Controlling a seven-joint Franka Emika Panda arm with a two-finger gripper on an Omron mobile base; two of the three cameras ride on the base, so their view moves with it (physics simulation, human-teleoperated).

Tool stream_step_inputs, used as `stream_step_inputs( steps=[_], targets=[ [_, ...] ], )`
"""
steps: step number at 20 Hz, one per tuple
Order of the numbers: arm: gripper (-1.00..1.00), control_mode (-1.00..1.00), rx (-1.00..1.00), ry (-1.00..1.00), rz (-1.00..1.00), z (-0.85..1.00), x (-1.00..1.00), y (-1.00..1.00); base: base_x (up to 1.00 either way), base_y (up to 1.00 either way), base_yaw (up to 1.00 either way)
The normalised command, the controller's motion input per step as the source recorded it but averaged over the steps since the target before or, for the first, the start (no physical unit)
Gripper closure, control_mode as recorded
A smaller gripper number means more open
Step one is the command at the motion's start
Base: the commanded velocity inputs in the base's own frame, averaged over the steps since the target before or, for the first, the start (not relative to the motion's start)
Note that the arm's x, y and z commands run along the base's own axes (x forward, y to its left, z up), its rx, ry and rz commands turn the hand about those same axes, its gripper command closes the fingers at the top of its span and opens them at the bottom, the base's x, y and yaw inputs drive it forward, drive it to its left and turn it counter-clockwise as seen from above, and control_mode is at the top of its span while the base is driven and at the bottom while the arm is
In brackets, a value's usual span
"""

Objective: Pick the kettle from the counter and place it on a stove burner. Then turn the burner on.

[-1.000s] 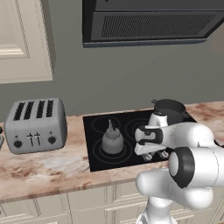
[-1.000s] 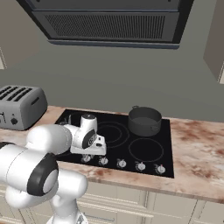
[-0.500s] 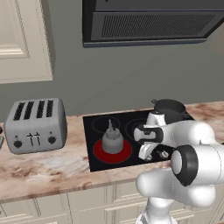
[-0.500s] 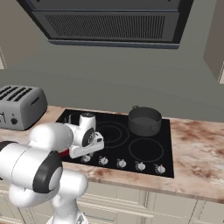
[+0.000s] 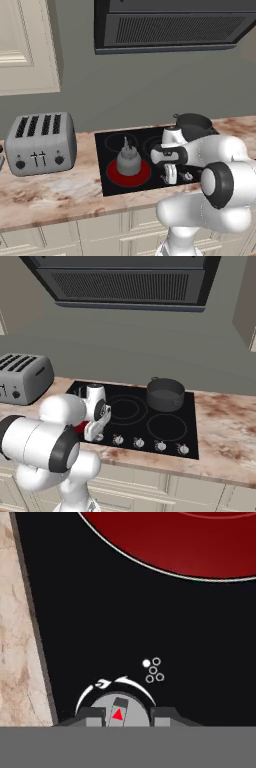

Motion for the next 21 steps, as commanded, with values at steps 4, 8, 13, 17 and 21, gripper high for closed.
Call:
stream_step_inputs(
  steps=[4, 8, 13, 17, 21],
  targets=[
    [1.00, -1.00, 0.00, -0.01, 0.82, -0.18, -0.38, 0.00, 0.00, 0.00, 0.00],
    [1.00, -1.00, 0.00, -0.16, 0.45, -0.01, -0.55, 0.00, 0.00, 0.00, 0.00],
    [1.00, -1.00, 0.00, -0.15, 0.21, 0.00, -0.26, -0.01, 0.00, 0.00, 0.00],
    [1.00, -1.00, 0.00, -0.05, 0.00, 0.20, -0.01, 0.00, 0.00, 0.00, 0.00],
    [-1.00, -1.00, 0.01, -0.16, 0.00, 0.97, -0.04, 0.00, 0.00, 0.00, 0.00]
  ],
)
